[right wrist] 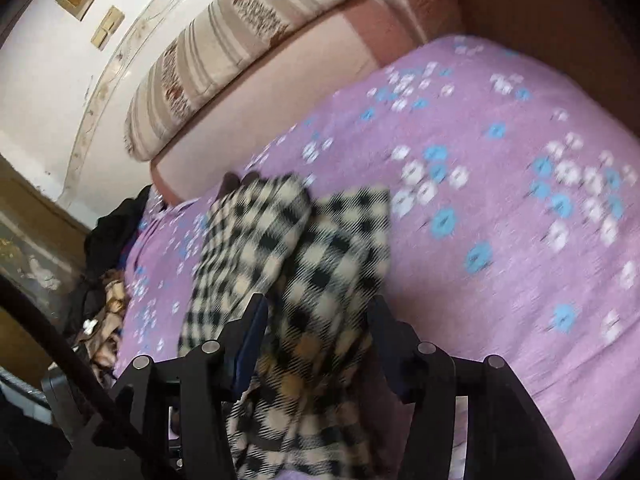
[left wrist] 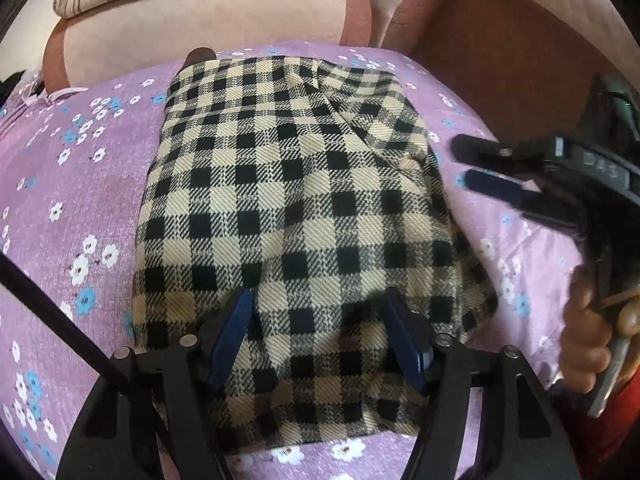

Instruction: Fold large clothes

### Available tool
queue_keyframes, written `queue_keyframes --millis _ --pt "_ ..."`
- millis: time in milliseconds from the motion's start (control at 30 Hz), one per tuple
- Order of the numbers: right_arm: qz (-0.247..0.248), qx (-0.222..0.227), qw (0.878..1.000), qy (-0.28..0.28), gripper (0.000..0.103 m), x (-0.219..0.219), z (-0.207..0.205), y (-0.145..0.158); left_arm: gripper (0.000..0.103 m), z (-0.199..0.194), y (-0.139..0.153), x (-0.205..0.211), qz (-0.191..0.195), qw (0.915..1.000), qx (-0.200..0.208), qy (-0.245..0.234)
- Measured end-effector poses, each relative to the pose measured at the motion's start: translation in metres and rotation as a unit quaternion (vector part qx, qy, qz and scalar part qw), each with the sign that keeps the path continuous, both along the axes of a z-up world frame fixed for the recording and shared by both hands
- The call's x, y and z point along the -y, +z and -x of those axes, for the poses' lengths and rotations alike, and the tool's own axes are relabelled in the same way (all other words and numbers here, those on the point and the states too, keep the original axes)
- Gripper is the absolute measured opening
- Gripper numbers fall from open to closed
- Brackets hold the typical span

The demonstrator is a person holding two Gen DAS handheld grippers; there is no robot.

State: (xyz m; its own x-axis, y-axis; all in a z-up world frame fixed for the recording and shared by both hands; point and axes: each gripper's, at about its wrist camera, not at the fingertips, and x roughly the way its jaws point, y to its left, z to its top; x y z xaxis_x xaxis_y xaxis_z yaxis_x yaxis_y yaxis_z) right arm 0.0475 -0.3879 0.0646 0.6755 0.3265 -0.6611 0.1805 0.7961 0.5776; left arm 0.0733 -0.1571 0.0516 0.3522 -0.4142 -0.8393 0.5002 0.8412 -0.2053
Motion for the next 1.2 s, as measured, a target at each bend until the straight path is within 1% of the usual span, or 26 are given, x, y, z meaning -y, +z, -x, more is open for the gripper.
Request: queue_keyframes --millis 67,133,167,200,267,300,333,367,400,433,500,567,633,700,767,833,867,933,967,1000,1067,1167,1200 --pt "-0.015 0.000 1.000 0.014 0.058 -0.009 -0.008 -0.005 0.065 0.005 0.003 -0.002 0.003 1.0000 0.000 0.001" --pt "-0.001 -0.009 1.000 0.017 0.061 -0.017 -0.013 -0.009 0.065 0.009 0.003 -0.002 0.000 1.0000 0.004 -0.003" --pt "0.014 -0.015 1.000 0.018 0.067 -0.024 -0.018 -0.010 0.065 0.014 0.004 -0.002 -0.004 0.9999 0.008 -0.005" --pt "0.019 -0.018 0.999 0.020 0.071 -0.029 -0.024 -0.012 0.065 0.016 0.003 -0.001 -0.008 0.9999 0.011 -0.007" --pt "0.013 -0.017 0.999 0.025 0.071 -0.038 -0.034 -0.015 0.065 0.024 0.005 -0.001 -0.011 0.9998 0.014 -0.008" --pt "0.015 -0.015 0.999 0.026 0.059 -0.042 -0.040 -0.016 0.065 0.025 0.007 -0.002 -0.011 0.9998 0.014 -0.008" --pt "0.033 -0.017 0.999 0.028 0.044 -0.049 -0.047 -0.015 0.065 0.027 0.012 -0.003 -0.008 0.9998 0.016 -0.010" --pt "0.062 -0.019 0.997 0.029 0.017 -0.055 -0.052 -0.010 0.064 0.029 0.021 -0.009 0.007 0.9997 0.020 -0.011" --pt "0.078 -0.010 0.996 0.036 0.010 -0.059 -0.056 -0.002 0.064 0.029 0.030 -0.018 0.023 0.9994 0.025 -0.007" --pt "0.078 0.004 0.996 0.043 0.008 -0.061 -0.058 0.006 0.064 0.031 0.038 -0.022 0.031 0.9991 0.030 -0.003" --pt "0.087 0.053 0.993 0.056 0.005 -0.064 -0.058 0.036 0.064 0.027 0.052 -0.038 0.042 0.9979 0.046 0.018" --pt "0.085 0.076 0.992 0.061 0.005 -0.059 -0.059 0.052 0.064 0.015 0.058 -0.052 0.051 0.9966 0.050 0.041" --pt "0.090 0.071 0.992 0.049 0.004 -0.049 -0.064 0.054 0.064 0.001 0.055 -0.062 0.049 0.9959 0.042 0.063" --pt "0.106 0.045 0.993 0.024 0.001 -0.036 -0.069 0.043 0.064 -0.009 0.047 -0.066 0.044 0.9954 0.035 0.077" --pt "0.122 0.013 0.992 -0.001 0.001 -0.023 -0.071 0.029 0.064 -0.014 0.037 -0.065 0.037 0.9958 0.025 0.081" --pt "0.148 -0.015 0.989 -0.028 0.002 -0.012 -0.070 0.020 0.064 -0.019 0.026 -0.061 0.029 0.9965 0.015 0.077" --pt "0.130 -0.020 0.991 -0.026 0.005 -0.005 -0.066 0.016 0.064 -0.020 0.020 -0.059 0.028 0.9966 0.003 0.077" --pt "0.061 -0.007 0.998 0.002 0.005 0.004 -0.057 0.015 0.064 -0.019 0.014 -0.059 0.028 0.9965 0.003 0.078" --pt "0.038 0.003 0.999 0.016 0.016 0.004 -0.051 0.015 0.064 -0.016 0.014 -0.060 0.029 0.9964 0.007 0.079" --pt "0.025 0.011 0.999 0.033 0.039 0.001 -0.046 0.015 0.064 -0.014 0.014 -0.060 0.030 0.9964 0.008 0.079" --pt "0.014 0.020 0.998 0.052 0.060 -0.010 -0.040 0.012 0.064 -0.011 0.015 -0.063 0.033 0.9960 0.006 0.083" --pt "-0.001 0.005 0.997 0.075 0.059 -0.033 -0.045 -0.003 0.064 -0.008 0.020 -0.067 0.034 0.9956 0.012 0.086" --pt "0.003 0.000 0.997 0.083 0.044 -0.044 -0.048 -0.009 0.064 -0.007 0.024 -0.068 0.034 0.9955 0.018 0.086"
